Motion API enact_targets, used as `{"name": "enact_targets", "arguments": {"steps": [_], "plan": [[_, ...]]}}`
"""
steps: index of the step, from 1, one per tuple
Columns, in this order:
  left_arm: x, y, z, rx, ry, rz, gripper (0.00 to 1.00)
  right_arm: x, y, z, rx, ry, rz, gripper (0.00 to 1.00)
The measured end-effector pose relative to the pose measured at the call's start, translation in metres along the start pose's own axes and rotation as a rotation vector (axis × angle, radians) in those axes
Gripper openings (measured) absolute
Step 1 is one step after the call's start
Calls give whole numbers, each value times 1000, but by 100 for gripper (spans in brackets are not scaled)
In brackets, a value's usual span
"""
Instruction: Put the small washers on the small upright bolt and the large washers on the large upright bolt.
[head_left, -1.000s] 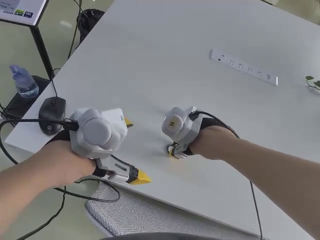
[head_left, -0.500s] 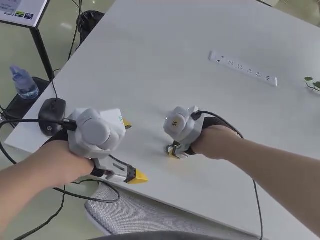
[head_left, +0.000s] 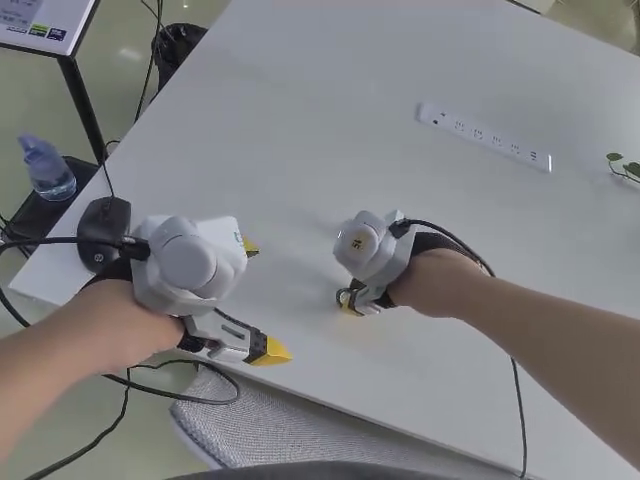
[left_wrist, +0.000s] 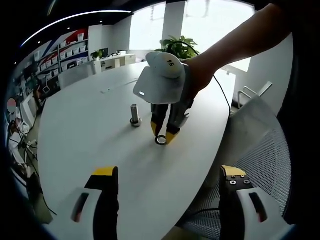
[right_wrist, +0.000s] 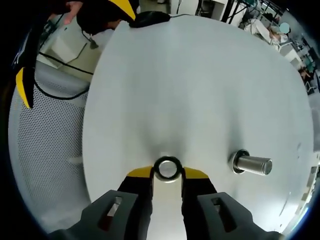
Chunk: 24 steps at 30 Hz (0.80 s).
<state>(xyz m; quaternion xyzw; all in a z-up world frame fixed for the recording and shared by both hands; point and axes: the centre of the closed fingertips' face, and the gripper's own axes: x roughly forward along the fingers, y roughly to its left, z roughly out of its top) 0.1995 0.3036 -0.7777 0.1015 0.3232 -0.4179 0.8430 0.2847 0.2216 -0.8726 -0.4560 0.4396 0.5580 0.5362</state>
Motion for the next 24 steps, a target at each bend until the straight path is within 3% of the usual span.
{"name": "enact_targets", "arguments": {"steps": [17,24], "plan": [[3,-6,2,3,3,-1,82,-26,-22,-27,70,-2,3,20],[6,-6,4,9,6,-3,82,-37,-28,-29,63,-11,-2,21]]}}
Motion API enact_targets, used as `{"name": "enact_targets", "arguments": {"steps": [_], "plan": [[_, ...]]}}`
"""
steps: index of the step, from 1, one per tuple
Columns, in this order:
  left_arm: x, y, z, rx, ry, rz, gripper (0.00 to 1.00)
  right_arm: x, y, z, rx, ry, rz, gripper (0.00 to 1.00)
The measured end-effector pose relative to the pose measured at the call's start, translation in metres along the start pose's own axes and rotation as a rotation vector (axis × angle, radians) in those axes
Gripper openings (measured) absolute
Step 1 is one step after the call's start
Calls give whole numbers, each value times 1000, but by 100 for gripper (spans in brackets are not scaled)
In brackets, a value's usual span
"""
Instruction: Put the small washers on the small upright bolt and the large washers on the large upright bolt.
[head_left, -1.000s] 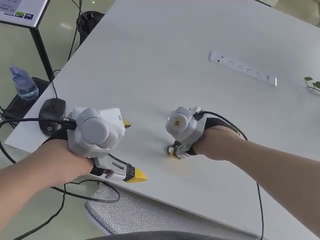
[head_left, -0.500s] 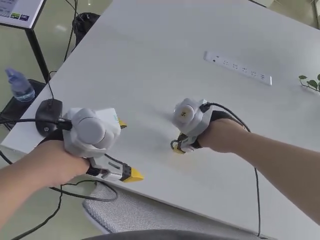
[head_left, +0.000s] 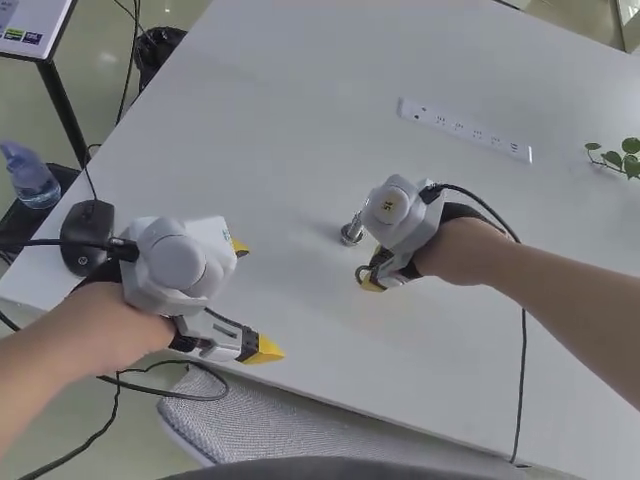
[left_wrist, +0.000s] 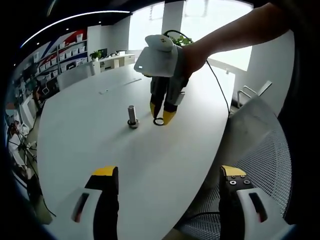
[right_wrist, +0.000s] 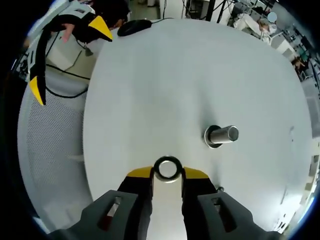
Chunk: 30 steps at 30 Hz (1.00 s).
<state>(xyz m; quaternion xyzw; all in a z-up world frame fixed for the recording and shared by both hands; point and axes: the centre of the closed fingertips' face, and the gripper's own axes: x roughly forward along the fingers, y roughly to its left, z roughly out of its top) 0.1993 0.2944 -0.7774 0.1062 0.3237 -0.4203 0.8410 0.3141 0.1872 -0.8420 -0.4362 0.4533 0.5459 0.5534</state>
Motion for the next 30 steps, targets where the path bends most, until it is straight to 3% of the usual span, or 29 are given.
{"name": "enact_targets", "arguments": {"steps": [9,20,30], "plan": [[2,0,1,6,4,-8,82,-11,-11,8,-5,-12,-12,21],[3,0,-3,4,12,-9,82,-30,-37,21,9,-27,-35,21],[4,5,-3,4,14,-9,82,-40,-47,27,33,-43,-47,21]]}}
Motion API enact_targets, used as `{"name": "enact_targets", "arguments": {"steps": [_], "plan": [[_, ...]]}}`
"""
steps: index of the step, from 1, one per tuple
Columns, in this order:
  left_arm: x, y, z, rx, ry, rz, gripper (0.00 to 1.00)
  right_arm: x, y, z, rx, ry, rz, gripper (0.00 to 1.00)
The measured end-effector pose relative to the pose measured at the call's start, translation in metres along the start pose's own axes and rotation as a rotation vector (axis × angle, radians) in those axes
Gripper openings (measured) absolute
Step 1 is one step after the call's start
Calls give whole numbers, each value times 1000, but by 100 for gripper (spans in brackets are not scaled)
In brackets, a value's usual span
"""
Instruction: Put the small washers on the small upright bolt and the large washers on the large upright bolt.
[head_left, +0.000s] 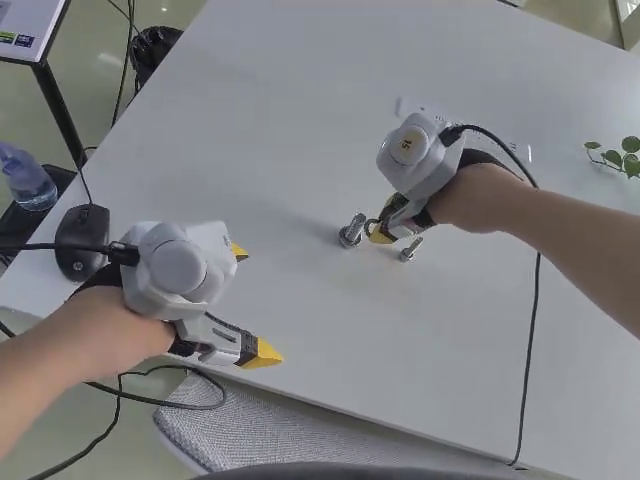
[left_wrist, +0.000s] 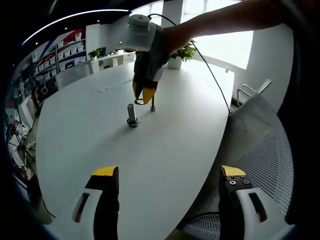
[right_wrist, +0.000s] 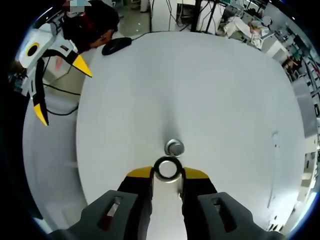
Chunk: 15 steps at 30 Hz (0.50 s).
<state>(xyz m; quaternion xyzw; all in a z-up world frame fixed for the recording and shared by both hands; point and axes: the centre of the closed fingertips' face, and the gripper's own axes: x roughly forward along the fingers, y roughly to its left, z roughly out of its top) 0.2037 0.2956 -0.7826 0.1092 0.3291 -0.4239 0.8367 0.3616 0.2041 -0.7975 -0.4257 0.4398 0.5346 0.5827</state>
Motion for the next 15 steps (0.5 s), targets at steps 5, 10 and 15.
{"name": "enact_targets", "arguments": {"steps": [5,10,15], "plan": [[1,2,1,3,4,-2,82,-2,-10,6,15,-21,-4,21],[2,5,3,1,-1,1,82,0,-18,11,12,-31,-1,21],[3,6,4,-1,-3,1,82,1,-18,15,6,-34,0,21]]}}
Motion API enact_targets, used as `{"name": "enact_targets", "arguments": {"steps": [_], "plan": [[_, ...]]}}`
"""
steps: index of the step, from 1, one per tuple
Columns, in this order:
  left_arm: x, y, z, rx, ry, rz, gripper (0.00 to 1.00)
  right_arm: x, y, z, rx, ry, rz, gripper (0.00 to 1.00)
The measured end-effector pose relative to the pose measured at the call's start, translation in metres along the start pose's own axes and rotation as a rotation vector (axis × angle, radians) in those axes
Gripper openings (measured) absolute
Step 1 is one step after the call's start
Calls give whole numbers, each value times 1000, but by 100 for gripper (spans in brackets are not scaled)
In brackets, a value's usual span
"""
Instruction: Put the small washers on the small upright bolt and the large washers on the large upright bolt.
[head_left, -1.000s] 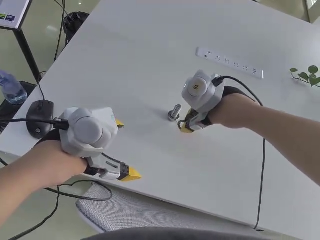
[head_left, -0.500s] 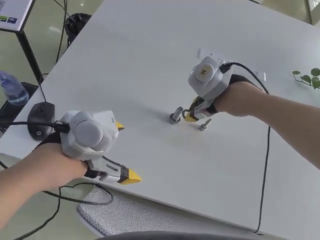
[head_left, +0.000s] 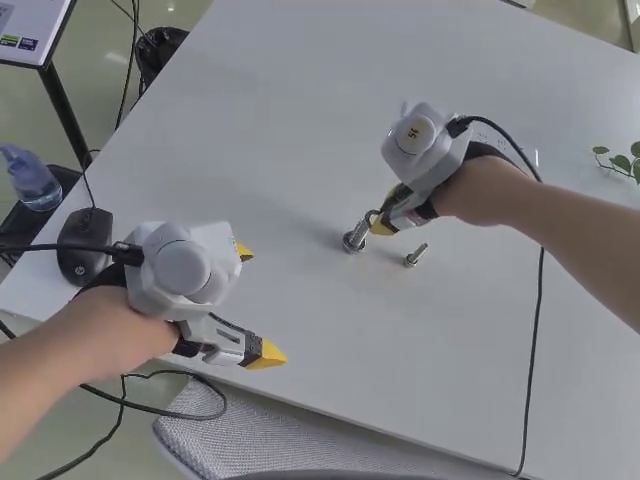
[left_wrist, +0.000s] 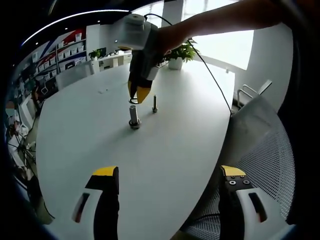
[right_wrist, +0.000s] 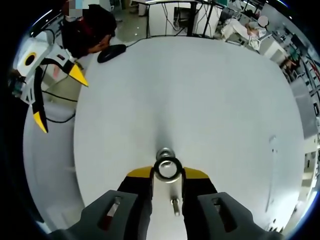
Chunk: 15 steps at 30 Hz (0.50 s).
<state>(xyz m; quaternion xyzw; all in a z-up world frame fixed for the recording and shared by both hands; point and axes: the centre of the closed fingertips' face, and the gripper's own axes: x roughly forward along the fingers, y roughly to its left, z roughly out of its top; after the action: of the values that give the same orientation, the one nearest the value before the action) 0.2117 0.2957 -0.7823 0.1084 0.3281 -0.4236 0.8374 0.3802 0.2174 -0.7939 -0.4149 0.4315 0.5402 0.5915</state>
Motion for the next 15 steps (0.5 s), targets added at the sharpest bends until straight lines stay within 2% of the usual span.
{"name": "enact_targets", "arguments": {"steps": [9,15], "plan": [[-1,-2,-4,-7,11,0,81,8,4,7,-22,8,9,21],[-4,-1,-4,-11,9,3,81,11,0,8,-25,11,7,21]]}}
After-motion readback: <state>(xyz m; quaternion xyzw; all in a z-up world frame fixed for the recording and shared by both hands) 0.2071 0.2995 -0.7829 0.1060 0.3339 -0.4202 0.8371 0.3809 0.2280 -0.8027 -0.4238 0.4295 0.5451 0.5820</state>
